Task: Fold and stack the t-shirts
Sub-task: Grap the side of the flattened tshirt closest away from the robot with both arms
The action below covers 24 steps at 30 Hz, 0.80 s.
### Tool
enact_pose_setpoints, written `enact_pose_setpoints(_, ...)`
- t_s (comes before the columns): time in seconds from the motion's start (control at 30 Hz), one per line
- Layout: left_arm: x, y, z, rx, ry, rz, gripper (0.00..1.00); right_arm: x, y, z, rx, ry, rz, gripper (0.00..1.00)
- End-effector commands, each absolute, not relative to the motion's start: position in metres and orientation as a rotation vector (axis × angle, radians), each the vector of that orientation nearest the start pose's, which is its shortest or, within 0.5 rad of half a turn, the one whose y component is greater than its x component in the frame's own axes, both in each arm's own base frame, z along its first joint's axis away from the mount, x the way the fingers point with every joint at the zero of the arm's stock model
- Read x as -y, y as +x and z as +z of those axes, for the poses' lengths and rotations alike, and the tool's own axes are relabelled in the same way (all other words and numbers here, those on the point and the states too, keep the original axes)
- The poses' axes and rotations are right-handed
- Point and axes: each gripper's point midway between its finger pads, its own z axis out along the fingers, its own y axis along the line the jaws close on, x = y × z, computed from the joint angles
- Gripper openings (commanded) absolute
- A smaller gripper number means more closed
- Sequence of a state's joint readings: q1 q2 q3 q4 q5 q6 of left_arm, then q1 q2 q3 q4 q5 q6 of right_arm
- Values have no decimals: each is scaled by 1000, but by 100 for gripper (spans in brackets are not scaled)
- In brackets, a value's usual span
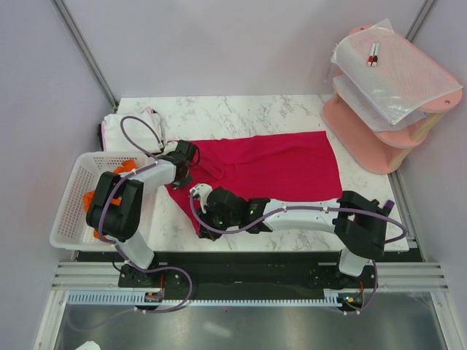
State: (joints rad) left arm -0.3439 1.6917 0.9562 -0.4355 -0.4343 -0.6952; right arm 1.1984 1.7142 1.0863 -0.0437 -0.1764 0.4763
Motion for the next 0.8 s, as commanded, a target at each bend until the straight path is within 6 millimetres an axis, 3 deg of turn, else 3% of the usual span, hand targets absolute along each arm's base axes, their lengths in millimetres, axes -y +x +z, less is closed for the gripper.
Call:
enact_pose_setpoints(0.0, 52, 342, 18, -2519, -549, 285, 2, -459, 112, 126, -2200, -1070, 1037, 1)
enact_pose_setpoints(0.23, 47, 341, 18, -2522, -561, 279, 2, -482, 101, 145, -2132, -1151, 1106, 3)
enact_pose_setpoints(0.57, 35, 347, 30, -2492, -582, 285, 2, -505, 56, 129, -2114, -1405, 1160, 11)
enact_pose_setpoints(0.63, 35, 349, 32, -2487, -581, 282, 3, -504, 52, 118, -2148, -1438, 1139, 14)
enact_pose_setpoints(0.67, 35, 349, 32, -2489, -581, 282, 4, -503, 50, 114, -2155, -1452, 1131, 25)
enact_pose_setpoints(0.77, 34, 349, 35, -2488, -582, 272, 12, -495, 58, 105, -2182, -1430, 1051, 42)
